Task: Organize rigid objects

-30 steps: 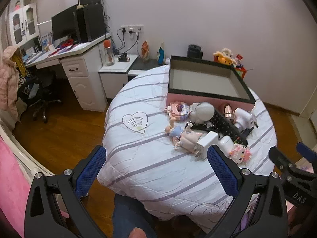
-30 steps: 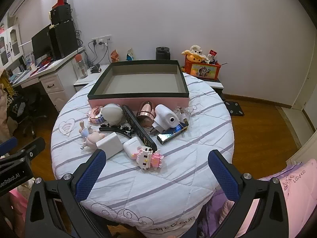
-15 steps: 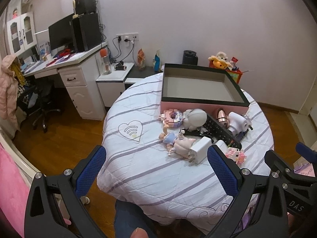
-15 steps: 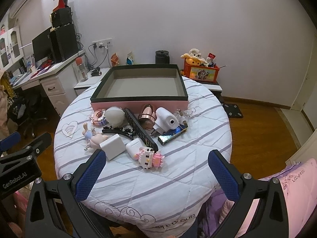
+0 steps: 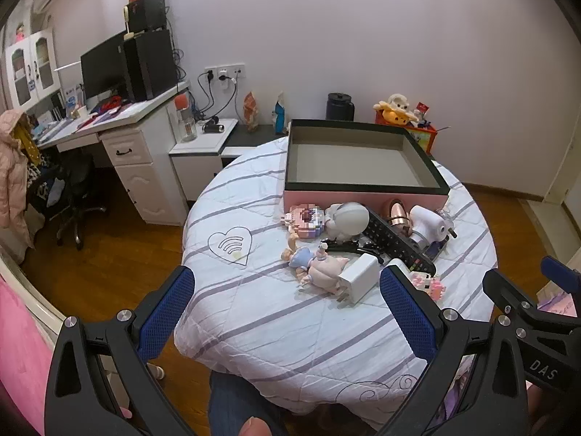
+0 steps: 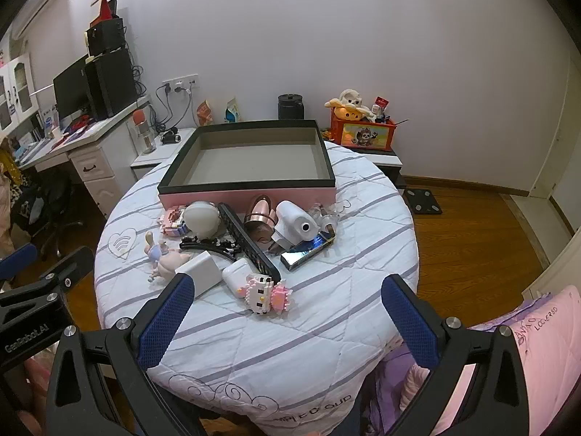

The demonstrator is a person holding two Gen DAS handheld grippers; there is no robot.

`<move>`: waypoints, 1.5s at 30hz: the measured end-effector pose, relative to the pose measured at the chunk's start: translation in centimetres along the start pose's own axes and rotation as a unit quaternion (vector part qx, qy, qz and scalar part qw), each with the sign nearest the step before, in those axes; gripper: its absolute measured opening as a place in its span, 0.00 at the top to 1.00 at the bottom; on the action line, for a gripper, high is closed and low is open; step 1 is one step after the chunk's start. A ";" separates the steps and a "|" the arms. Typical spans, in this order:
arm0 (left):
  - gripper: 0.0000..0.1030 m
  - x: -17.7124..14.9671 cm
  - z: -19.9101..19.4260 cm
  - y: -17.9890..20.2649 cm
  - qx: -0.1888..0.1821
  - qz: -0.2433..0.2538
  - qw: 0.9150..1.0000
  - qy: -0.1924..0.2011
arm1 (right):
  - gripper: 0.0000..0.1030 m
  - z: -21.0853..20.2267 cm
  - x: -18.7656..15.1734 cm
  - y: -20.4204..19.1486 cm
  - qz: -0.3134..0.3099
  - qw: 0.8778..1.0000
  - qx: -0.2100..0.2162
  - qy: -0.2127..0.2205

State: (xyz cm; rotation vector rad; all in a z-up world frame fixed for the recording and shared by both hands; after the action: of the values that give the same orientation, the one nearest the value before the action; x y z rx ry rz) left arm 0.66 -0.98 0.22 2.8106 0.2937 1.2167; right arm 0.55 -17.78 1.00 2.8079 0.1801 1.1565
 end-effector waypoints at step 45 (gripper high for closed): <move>0.00 -0.8 4.7 -1.0 0.000 -0.005 0.999 -0.038 | 0.00 3.7 -0.2 1.0 0.006 0.999 0.012 -0.031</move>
State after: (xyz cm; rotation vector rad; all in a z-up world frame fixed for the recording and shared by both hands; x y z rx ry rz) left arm 3.45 -0.10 -3.71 2.8432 0.3029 1.1036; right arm 3.12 -18.96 -1.66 2.8641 0.1741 1.0757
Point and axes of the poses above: each gripper's, at about its wrist camera, not at the fingertips, and z roughly the way its jaws point, y to its right, x to its top, the point moved 1 cm from there along z, roughly the way its jaws point, and after that the axes turned 11 degrees about -z, right-handed, at the moved point
